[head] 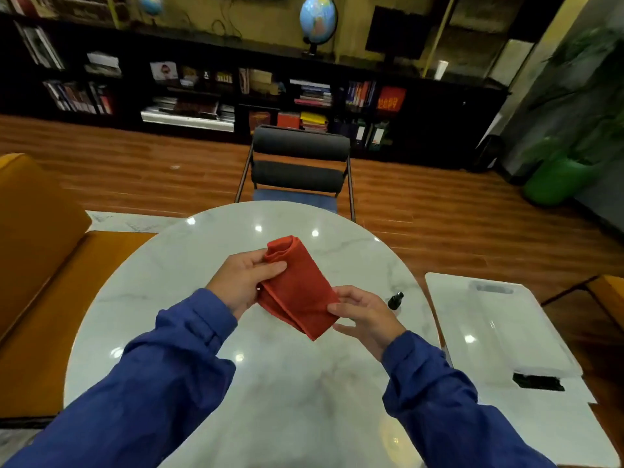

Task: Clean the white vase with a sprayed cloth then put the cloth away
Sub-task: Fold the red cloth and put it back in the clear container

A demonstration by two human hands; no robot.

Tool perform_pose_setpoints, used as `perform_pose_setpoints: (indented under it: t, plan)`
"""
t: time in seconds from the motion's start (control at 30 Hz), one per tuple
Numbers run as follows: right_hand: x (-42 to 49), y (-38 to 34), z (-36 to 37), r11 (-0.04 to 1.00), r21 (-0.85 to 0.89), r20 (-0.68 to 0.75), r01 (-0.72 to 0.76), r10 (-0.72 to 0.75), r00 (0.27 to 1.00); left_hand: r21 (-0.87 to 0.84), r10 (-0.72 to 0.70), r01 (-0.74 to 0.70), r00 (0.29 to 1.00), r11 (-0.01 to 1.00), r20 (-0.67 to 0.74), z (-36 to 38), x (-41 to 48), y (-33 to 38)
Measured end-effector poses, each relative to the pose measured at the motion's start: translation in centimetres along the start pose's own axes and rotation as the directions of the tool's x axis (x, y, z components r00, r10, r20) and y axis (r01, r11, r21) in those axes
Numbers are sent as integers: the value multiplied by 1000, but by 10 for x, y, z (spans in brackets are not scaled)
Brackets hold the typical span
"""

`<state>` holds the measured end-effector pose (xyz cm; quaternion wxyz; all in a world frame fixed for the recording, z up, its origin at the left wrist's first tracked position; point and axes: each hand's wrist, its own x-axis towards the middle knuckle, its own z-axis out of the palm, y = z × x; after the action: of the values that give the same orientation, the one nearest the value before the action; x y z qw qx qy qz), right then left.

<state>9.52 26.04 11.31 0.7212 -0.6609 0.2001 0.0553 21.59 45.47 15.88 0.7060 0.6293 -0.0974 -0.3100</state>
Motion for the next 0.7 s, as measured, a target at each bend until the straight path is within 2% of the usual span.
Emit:
perform_pose_setpoints:
  t: [0.1,0.17,0.33,0.4,0.53,0.7]
  plan:
    - [-17,-4,-10,990,119,-100,74,-62,993,-8,-12,11,999,1000,-35,14,-3,2]
    - [-28,-6,-19,979,165,-217,123,-86,972,13,-4,4,999,1000,-40,32,-3,0]
    - [-47,-9,-50,977,158,-427,144,-64,902,188,63,-56,997,981,-33,73,3,-4]
    - [-54,-12,-70,968,199,-448,152,-49,893,217,90,-81,996,973,-29,96,9,-4]
    - [-69,-21,-130,934,304,-400,187,-53,915,259,108,-96,994,961,-33,157,32,-5]
    - [-86,-25,-230,934,269,-431,233,-100,897,262,70,-69,998,963,6,256,64,-20]
